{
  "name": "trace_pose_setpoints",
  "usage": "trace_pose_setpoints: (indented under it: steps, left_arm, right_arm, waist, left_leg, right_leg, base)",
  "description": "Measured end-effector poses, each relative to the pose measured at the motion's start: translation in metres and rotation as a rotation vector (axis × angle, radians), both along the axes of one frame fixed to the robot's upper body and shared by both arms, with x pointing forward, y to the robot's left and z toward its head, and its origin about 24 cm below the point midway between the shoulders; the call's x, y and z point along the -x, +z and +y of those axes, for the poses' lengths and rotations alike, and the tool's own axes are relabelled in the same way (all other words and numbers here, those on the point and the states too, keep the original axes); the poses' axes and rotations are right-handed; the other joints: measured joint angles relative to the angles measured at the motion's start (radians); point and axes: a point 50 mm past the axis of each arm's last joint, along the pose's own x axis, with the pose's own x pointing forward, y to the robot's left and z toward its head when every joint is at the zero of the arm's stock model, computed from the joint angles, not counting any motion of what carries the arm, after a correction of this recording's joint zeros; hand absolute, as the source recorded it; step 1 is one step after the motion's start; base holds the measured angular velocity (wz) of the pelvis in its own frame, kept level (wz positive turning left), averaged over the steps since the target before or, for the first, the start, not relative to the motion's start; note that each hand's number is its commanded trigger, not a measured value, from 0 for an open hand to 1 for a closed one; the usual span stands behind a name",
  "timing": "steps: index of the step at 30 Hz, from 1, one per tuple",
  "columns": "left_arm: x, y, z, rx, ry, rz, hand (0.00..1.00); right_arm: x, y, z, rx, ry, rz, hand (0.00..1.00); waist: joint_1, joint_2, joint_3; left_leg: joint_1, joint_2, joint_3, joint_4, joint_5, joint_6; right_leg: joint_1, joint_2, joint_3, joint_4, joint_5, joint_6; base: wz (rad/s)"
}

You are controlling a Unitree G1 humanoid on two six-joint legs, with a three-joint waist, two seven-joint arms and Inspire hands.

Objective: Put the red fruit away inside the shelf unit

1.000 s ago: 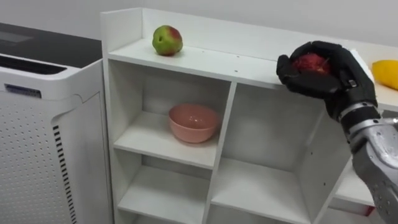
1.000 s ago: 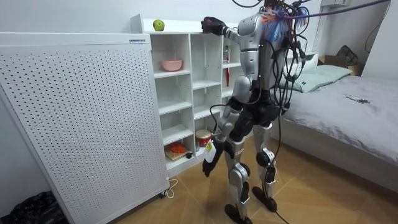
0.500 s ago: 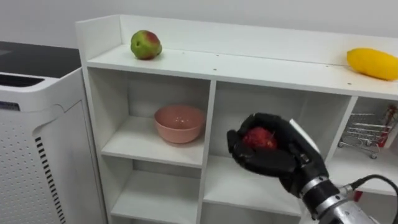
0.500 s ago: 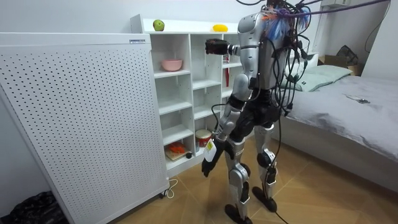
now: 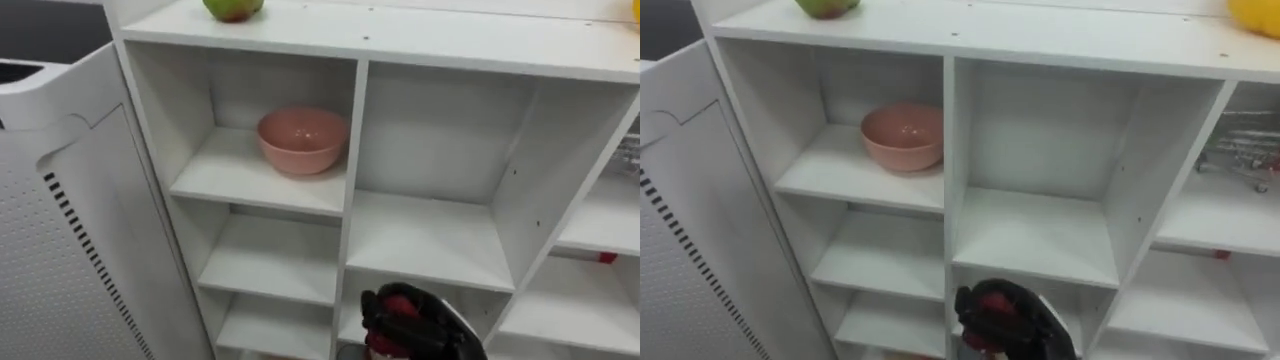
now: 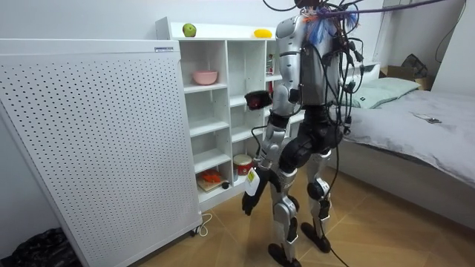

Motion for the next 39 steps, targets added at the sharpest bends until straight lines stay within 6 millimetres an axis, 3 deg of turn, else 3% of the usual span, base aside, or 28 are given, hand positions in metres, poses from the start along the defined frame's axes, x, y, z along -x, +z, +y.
trace_pose_setpoints:
  steps: [7,12,20,23,28,33,39]
  left_arm:
    - [0.001,-0.002,-0.01,0.01,-0.031,0.008,0.0]
    - [-0.005,-0.002,-0.019,0.022,-0.056,0.003,0.0]
    - [-0.015,0.0,-0.028,0.047,-0.092,-0.031,0.0]
    - [-0.014,-0.001,-0.031,0.076,-0.057,-0.032,0.0]
    - [-0.012,-0.002,-0.035,0.101,-0.02,-0.025,0.0]
    - [-0.012,-0.002,-0.035,0.104,-0.012,-0.027,0.0]
    - [-0.021,0.002,-0.036,0.115,-0.023,-0.075,0.0]
  right_arm:
    - [-0.012,-0.006,-0.024,-0.452,-0.297,0.105,1.0]
    - [-0.024,0.0,-0.033,-0.632,-0.413,0.121,1.0]
    - [-0.03,0.007,-0.043,-0.785,-0.499,0.113,1.0]
    - [-0.037,0.015,-0.05,-0.841,-0.542,0.096,1.0]
    - [-0.056,0.05,-0.065,-0.885,-0.581,0.017,1.0]
    - [-0.066,0.071,-0.072,-0.872,-0.587,-0.029,1.0]
    - [-0.077,0.101,-0.078,-0.864,-0.574,-0.102,1.0]
  waist:
    - [0.016,0.017,0.0118]
    - [0.017,0.036,0.0209]
    - [0.044,0.04,0.019]
    - [0.055,0.044,0.0192]
    - [0.061,0.053,0.0171]
    - [0.068,0.069,0.0155]
    - [0.074,0.085,0.0104]
  left_leg:
    - [-0.151,-0.002,0.012,0.053,0.005,0.008]
    - [-0.265,-0.003,0.025,0.108,0.008,0.011]
    - [-0.398,-0.018,0.056,0.18,0.01,0.012]
    - [-0.429,-0.017,0.056,0.211,0.009,0.011]
    - [-0.48,-0.033,0.057,0.229,0.01,0.011]
    - [-0.488,-0.031,0.057,0.242,0.011,0.009]
    - [-0.538,-0.033,0.076,0.265,0.008,0.014]
  right_leg:
    - [-0.182,-0.014,0.023,0.109,-0.005,-0.002]
    - [-0.309,-0.029,0.025,0.187,-0.017,-0.015]
    - [-0.483,-0.078,0.032,0.335,-0.071,-0.028]
    - [-0.512,-0.082,0.031,0.364,-0.085,-0.033]
    - [-0.579,-0.101,0.042,0.423,-0.106,-0.034]
    - [-0.583,-0.102,0.04,0.425,-0.11,-0.037]
    - [-0.648,-0.125,0.043,0.47,-0.112,-0.038]
  base:
    - [-0.06]
    - [-0.01]
    - [0.01]
    - [0.06]
    - [0.1]
    - [0.03]
    - [0.0]
